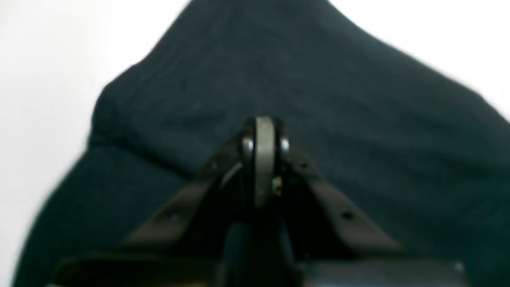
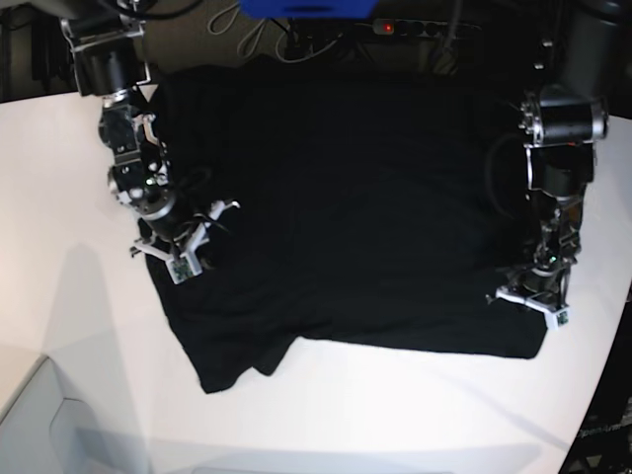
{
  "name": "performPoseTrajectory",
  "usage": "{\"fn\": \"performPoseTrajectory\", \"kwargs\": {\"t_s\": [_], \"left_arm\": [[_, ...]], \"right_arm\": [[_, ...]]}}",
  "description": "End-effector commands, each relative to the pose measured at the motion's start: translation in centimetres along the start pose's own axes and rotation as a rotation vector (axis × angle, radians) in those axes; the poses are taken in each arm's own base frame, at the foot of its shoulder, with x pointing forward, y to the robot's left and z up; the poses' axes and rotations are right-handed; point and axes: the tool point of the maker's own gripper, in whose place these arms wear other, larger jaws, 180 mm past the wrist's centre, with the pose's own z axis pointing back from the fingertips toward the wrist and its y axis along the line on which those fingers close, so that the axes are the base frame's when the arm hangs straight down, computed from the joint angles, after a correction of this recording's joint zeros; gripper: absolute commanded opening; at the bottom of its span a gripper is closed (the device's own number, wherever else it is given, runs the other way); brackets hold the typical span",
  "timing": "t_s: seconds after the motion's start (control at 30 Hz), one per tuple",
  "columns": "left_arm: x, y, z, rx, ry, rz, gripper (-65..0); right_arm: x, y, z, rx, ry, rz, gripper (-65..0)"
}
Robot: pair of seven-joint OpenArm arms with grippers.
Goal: Layout the t-shirt on the table in an organized manner, then fold the t-shirt properly
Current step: 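Hold the shirt with both grippers and spread it flat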
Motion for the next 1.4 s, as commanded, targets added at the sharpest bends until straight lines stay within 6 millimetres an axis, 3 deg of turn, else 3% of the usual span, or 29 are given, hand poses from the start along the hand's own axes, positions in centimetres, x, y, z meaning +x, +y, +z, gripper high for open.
{"fn": "performPoseTrajectory", "kwargs": {"t_s": [0.0, 0.1, 0.27, 0.4, 0.47, 0.5, 0.67, 0.8, 0.97, 1.13, 1.27, 1.37], "left_arm": [[-0.4, 2.1, 0.3, 0.053, 0.038, -0.002, -64.8], [0.3, 3.3, 0.4, 0.068, 0.025, 0.031, -64.8], [0.6, 3.2, 0.4, 0.063, 0.015, 0.085, -64.8], [3.3, 1.3, 0.6, 0.007, -0.013, 0.095, -64.8], [2.8, 1.4, 1.4, -0.017, 0.031, 0.096, -64.8], [3.4, 1.1, 2.0, -0.039, 0.029, 0.097, -64.8], [4.1, -1.4, 5.6, -0.171, -0.007, 0.109, -64.9], [1.5, -2.9, 8.6, -0.250, 0.012, 0.111, -64.9], [-2.6, -1.9, 8.9, -0.225, 0.089, 0.123, -64.9], [-6.4, 0.6, 8.1, -0.153, 0.153, 0.166, -64.9], [-6.9, 2.5, 7.3, -0.095, 0.114, 0.190, -64.9], [-7.0, 3.7, 6.7, -0.059, 0.109, 0.205, -64.9]], "right_arm": [[-0.3, -1.3, -0.4, -0.024, 0.054, 0.024, -65.0], [-1.1, -2.0, -1.1, -0.032, 0.086, 0.012, -65.0], [-1.2, -3.3, -2.2, -0.048, 0.115, -0.004, -65.0], [-0.4, -4.5, -3.0, -0.064, 0.120, -0.010, -65.0], [0.2, -5.9, -3.3, -0.083, 0.122, -0.007, -65.0], [0.3, -6.4, -3.6, -0.089, 0.128, -0.011, -65.0], [2.5, -9.5, -5.0, -0.137, 0.138, -0.037, -65.0], [4.4, -11.7, -5.1, -0.228, 0.111, -0.043, -65.0], [7.5, -12.6, -5.0, -0.252, 0.050, -0.029, -65.0], [7.5, -11.1, -3.0, -0.242, -0.015, 0.025, -65.0], [7.2, -8.8, -0.3, -0.227, -0.078, 0.050, -65.0], [5.1, -8.4, 2.2, -0.252, -0.040, 0.012, -65.0]]}}
